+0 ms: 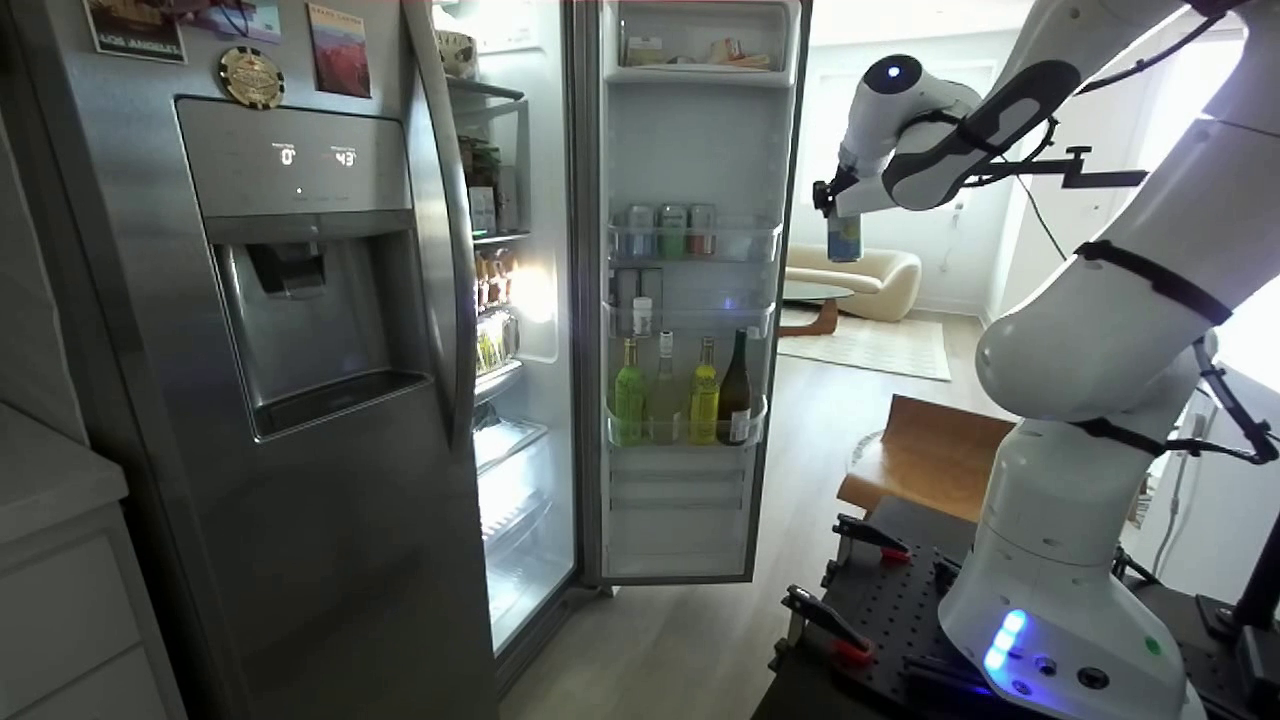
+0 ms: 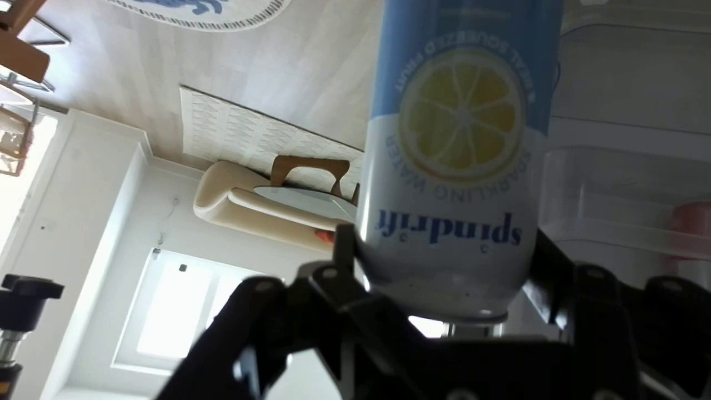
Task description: Move a soda can from the refrigerator door to the stool
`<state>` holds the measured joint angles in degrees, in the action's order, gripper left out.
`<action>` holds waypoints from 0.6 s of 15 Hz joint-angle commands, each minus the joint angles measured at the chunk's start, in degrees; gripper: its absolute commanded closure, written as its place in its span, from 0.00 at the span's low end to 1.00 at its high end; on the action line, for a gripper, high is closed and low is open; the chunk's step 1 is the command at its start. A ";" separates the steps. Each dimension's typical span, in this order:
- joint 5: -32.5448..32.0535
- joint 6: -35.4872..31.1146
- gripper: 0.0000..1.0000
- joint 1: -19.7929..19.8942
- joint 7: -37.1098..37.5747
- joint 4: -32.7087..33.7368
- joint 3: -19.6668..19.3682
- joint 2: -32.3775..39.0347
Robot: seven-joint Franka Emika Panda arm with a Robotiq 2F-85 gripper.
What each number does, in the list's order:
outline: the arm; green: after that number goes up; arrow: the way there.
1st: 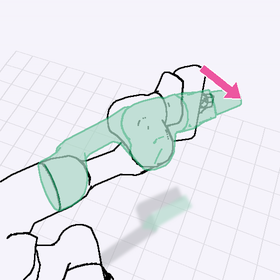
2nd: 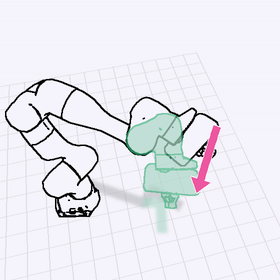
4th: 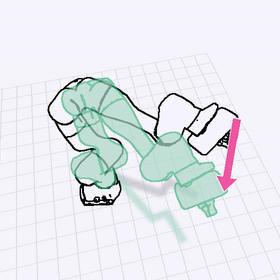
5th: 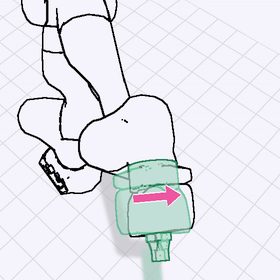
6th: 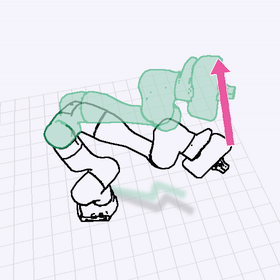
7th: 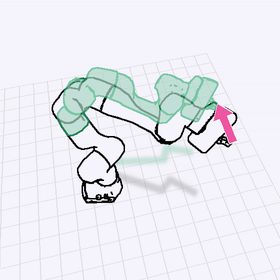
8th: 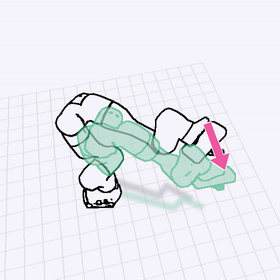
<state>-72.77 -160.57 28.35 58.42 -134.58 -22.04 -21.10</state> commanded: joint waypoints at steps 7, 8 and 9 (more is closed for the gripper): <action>-40.16 -3.93 0.53 2.67 41.16 1.15 -1.42 1.24; -43.48 -3.39 0.53 2.08 45.60 1.16 -2.04 1.73; -45.96 -3.12 0.53 1.55 49.70 1.29 -2.78 2.61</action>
<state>-111.76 -164.33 31.50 98.23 -134.69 -23.20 -19.95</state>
